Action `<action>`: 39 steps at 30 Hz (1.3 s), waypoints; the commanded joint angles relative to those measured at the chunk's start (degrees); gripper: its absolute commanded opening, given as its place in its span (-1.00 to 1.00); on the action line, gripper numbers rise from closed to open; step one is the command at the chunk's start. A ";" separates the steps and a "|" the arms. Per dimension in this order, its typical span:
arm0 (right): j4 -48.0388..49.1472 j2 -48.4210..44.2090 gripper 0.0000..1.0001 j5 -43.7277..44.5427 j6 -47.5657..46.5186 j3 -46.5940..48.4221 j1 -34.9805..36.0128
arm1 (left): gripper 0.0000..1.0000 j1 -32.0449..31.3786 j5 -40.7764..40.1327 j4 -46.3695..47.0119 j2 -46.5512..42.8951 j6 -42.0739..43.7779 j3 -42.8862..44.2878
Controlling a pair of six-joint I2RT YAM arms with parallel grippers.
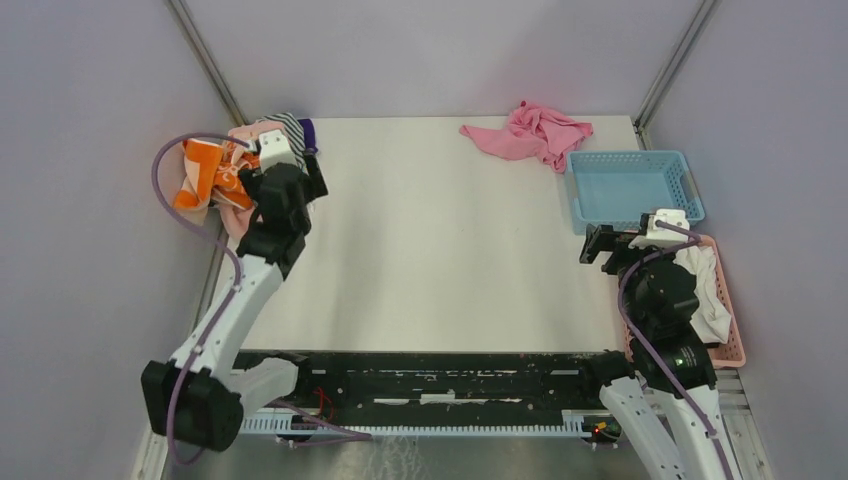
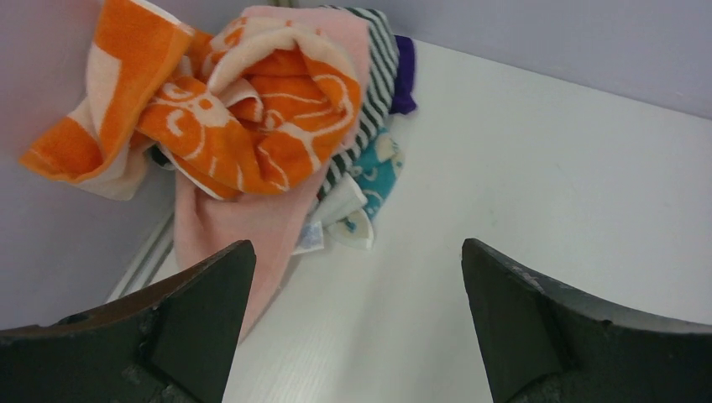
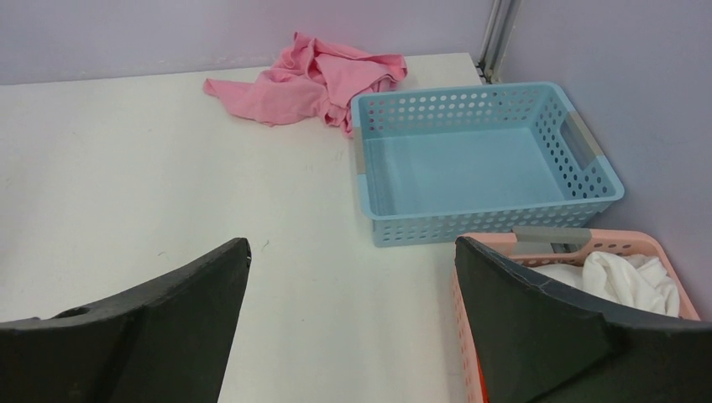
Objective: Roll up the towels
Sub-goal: Pick up the towel at the corner of the board.
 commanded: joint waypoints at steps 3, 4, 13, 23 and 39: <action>2.23 -2.39 1.00 -2.81 0.04 -0.16 1.69 | 0.98 14.33 2.15 1.08 16.46 -4.33 13.56; 2.31 -2.61 1.00 -2.96 0.06 -0.31 1.89 | 0.98 16.22 2.06 0.74 18.66 -5.02 15.16; 2.79 -3.02 1.00 -4.15 -0.36 -0.68 3.04 | 0.99 33.07 12.88 -0.13 32.77 -17.59 21.34; 2.83 -3.34 1.00 -4.12 -1.21 -1.13 3.76 | 0.34 36.48 20.48 2.27 42.74 -18.84 26.08; 2.54 -3.41 1.00 -4.95 -1.34 -0.87 3.98 | -0.94 33.96 42.08 6.09 22.36 -20.40 26.25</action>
